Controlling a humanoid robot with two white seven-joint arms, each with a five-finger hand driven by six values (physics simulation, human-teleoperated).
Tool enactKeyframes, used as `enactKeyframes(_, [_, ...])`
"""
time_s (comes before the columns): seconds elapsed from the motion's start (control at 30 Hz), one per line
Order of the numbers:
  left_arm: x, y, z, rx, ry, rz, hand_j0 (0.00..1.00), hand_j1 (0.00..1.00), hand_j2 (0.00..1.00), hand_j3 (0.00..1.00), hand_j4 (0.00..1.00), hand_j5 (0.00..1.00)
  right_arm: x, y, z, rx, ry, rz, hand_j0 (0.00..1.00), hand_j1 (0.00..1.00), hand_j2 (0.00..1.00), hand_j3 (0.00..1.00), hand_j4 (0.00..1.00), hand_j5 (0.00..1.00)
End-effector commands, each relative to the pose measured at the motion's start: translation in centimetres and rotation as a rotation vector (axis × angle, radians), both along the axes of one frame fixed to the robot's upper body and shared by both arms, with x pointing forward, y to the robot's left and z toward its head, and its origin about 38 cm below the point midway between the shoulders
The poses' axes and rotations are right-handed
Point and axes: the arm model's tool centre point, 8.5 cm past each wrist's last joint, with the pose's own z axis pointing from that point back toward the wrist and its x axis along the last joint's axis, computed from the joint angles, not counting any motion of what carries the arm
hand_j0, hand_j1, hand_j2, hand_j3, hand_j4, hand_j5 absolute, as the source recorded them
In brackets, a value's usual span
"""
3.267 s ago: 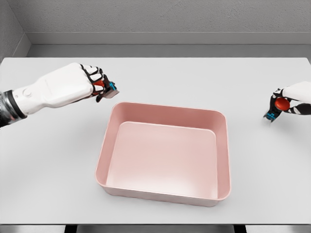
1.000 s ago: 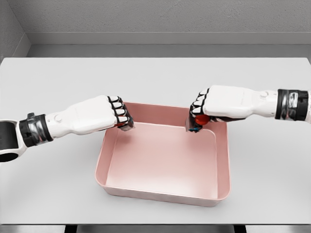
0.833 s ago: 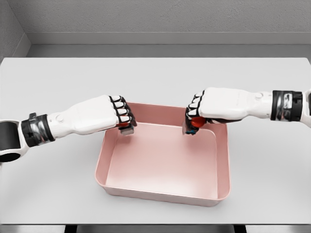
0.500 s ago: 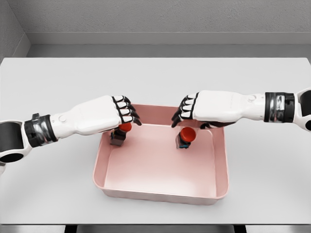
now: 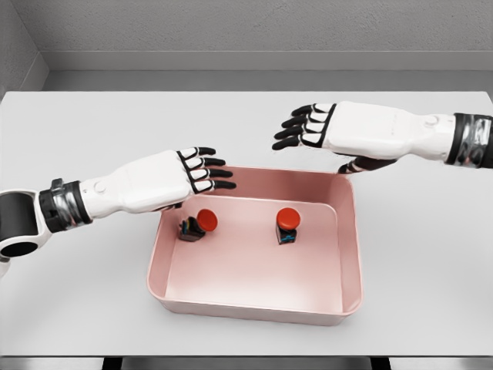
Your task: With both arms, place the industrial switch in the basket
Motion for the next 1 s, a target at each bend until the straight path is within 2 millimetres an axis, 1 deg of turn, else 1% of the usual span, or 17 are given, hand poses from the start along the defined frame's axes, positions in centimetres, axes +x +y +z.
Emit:
enactKeyframes(0.0, [0.0,0.1,0.1,-0.004,0.002,0.003,1.0,1.0,1.0,1.0,1.0,1.0,0.1,-1.9,2.6,0.042,-0.046,-0.045,1.0,1.0,1.0,1.0,1.0,1.0])
enactKeyframes(0.03, [0.0,0.1,0.1,-0.005,0.003,0.002,1.0,1.0,1.0,1.0,1.0,1.0,0.1,-2.3,2.6,0.034,-0.047,-0.052,1.0,1.0,1.0,1.0,1.0,1.0])
enactKeyframes(0.1, [0.1,0.0,0.1,-0.007,0.002,0.001,1.0,1.0,1.0,1.0,1.0,1.0,-0.2,-4.2,2.5,0.038,-0.044,-0.103,1.0,1.0,1.0,1.0,1.0,1.0])
enactKeyframes(0.17, [0.2,0.1,0.2,-0.009,0.001,0.003,1.0,1.0,1.0,1.0,1.0,1.0,-0.6,-6.4,1.9,0.052,-0.032,-0.164,1.0,1.0,1.0,1.0,1.0,1.0])
enactKeyframes(0.3, [0.3,0.1,0.4,-0.01,-0.003,0.004,1.0,1.0,1.0,1.0,1.0,1.0,-1.8,-9.8,0.1,0.077,0.008,-0.263,1.0,1.0,1.0,1.0,1.0,1.0])
enactKeyframes(0.43, [0.4,0.2,0.8,-0.044,0.004,0.006,1.0,1.0,1.0,1.0,1.0,1.0,-2.4,-12.0,-1.7,0.086,0.056,-0.328,1.0,1.0,1.0,1.0,1.0,1.0])
enactKeyframes(0.5, [0.6,0.3,1.3,-0.062,0.004,0.007,1.0,1.0,1.0,1.0,1.0,1.0,-2.5,-12.0,-2.3,0.085,0.072,-0.33,1.0,1.0,1.0,1.0,1.0,1.0])
enactKeyframes(0.57, [0.7,0.5,1.7,-0.09,0.015,0.009,1.0,1.0,1.0,1.0,1.0,1.0,-2.6,-11.9,-2.5,0.085,0.075,-0.327,1.0,1.0,1.0,1.0,1.0,1.0])
enactKeyframes(0.6, [1.0,0.6,2.4,-0.109,0.01,0.01,1.0,1.0,1.0,1.0,1.0,1.0,-2.6,-11.8,-2.4,0.085,0.073,-0.324,1.0,1.0,1.0,1.0,1.0,1.0])
enactKeyframes(0.63, [1.3,1.0,2.5,-0.125,0.024,0.022,1.0,1.0,1.0,1.0,1.0,1.0,-2.6,-11.7,-2.4,0.085,0.072,-0.323,1.0,1.0,1.0,1.0,1.0,1.0])
enactKeyframes(0.67, [1.8,2.1,3.1,-0.138,0.023,0.051,1.0,1.0,1.0,1.0,1.0,1.0,-2.6,-11.7,-2.4,0.085,0.073,-0.322,1.0,1.0,1.0,1.0,1.0,1.0])
enactKeyframes(0.7, [2.3,3.3,3.1,-0.154,0.046,0.08,1.0,1.0,1.0,1.0,1.0,1.0,-2.6,-11.7,-2.4,0.085,0.073,-0.322,1.0,1.0,1.0,1.0,1.0,1.0])
enactKeyframes(0.73, [2.4,3.4,3.2,-0.16,0.048,0.085,1.0,1.0,1.0,1.0,1.0,1.0,-2.6,-11.7,-2.4,0.085,0.073,-0.322,1.0,1.0,1.0,1.0,1.0,1.0])
enactKeyframes(0.8, [2.8,4.7,3.7,-0.187,0.059,0.115,1.0,1.0,1.0,1.0,1.0,1.0,-2.6,-11.7,-2.4,0.085,0.073,-0.322,1.0,1.0,1.0,1.0,1.0,1.0])
enactKeyframes(0.83, [3.1,5.6,3.6,-0.192,0.075,0.139,1.0,1.0,1.0,1.0,1.0,1.0,-2.6,-11.7,-2.5,0.084,0.075,-0.321,1.0,1.0,1.0,1.0,1.0,1.0])
enactKeyframes(0.9, [3.5,7.8,4.5,-0.199,0.078,0.184,1.0,1.0,1.0,1.0,1.0,1.0,-2.6,-11.7,-2.5,0.084,0.075,-0.321,1.0,1.0,1.0,1.0,1.0,1.0])
enactKeyframes(0.97, [3.7,9.4,4.3,-0.219,0.112,0.221,1.0,1.0,1.0,1.0,1.0,1.0,-2.7,-11.6,-2.5,0.085,0.075,-0.319,1.0,1.0,1.0,1.0,1.0,1.0])
